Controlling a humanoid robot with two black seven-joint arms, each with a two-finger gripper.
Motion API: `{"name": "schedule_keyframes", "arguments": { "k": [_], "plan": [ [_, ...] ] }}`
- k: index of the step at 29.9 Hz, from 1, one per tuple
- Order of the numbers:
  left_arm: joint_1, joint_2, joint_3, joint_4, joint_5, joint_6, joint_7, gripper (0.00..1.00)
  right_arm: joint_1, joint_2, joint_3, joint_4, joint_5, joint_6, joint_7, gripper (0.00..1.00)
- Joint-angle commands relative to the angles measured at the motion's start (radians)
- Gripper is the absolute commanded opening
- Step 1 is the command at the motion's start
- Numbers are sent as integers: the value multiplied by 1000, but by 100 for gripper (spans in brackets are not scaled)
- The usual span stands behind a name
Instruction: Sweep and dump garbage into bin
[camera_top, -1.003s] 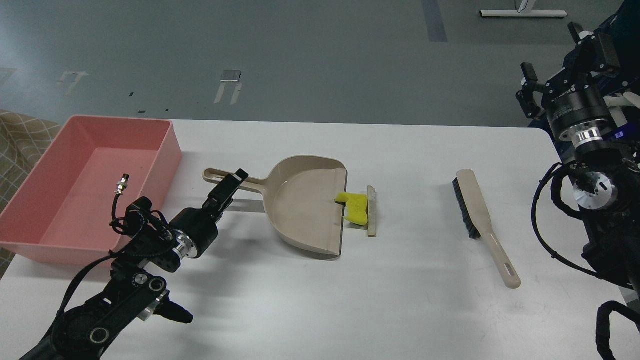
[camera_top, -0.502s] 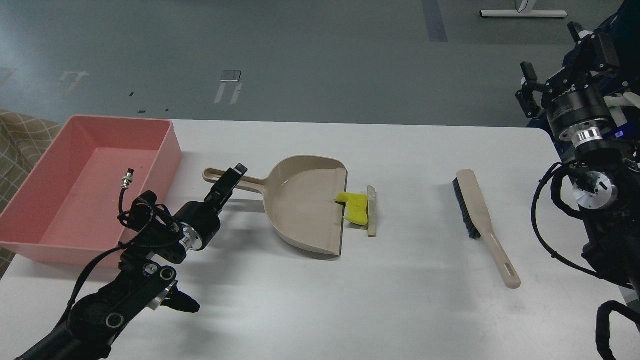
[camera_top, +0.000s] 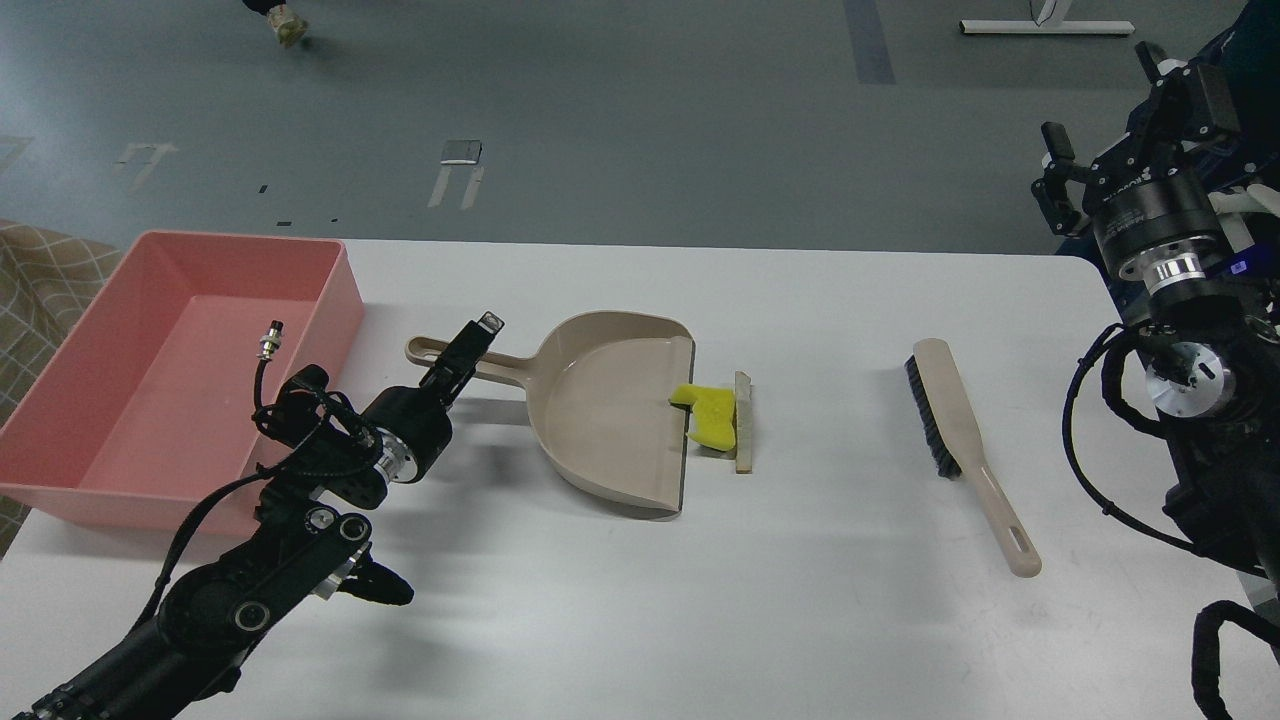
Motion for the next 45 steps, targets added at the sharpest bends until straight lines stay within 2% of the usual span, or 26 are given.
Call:
{"name": "schedule_keyframes", "arguments": {
  "k": [1, 6, 14, 22, 33, 36, 37, 43, 45],
  "plan": [
    [-2, 0, 2, 2, 0, 1, 4, 94, 0, 0, 0, -1, 0, 0, 0, 100],
    [-2, 0, 4, 2, 1, 30, 17, 89, -2, 0, 0, -1, 0, 0, -1, 100],
    [-2, 0, 2, 2, 0, 47, 21, 89, -3, 0, -2, 0, 0, 0, -1, 100],
    [0, 0, 4, 4, -8, 46, 21, 68, 2, 0, 0, -1, 0, 0, -1, 100],
    [-2, -11, 19, 2, -9, 46, 23, 51, 3, 0, -2, -1, 0, 0, -1, 100],
    [-3, -11, 19, 2, -9, 46, 36, 41, 5, 0, -2, -3, 0, 0, -1, 100],
    [-3, -11, 19, 2, -11, 46, 36, 35, 5, 0, 0, -3, 0, -2, 0, 100],
    [-6, -11, 19, 2, -11, 46, 36, 10, 2, 0, -2, -3, 0, -2, -1, 100],
    [-6, -11, 19, 2, -11, 46, 35, 7, 0, 0, -2, -3, 0, -2, -1, 100]
  ]
}}
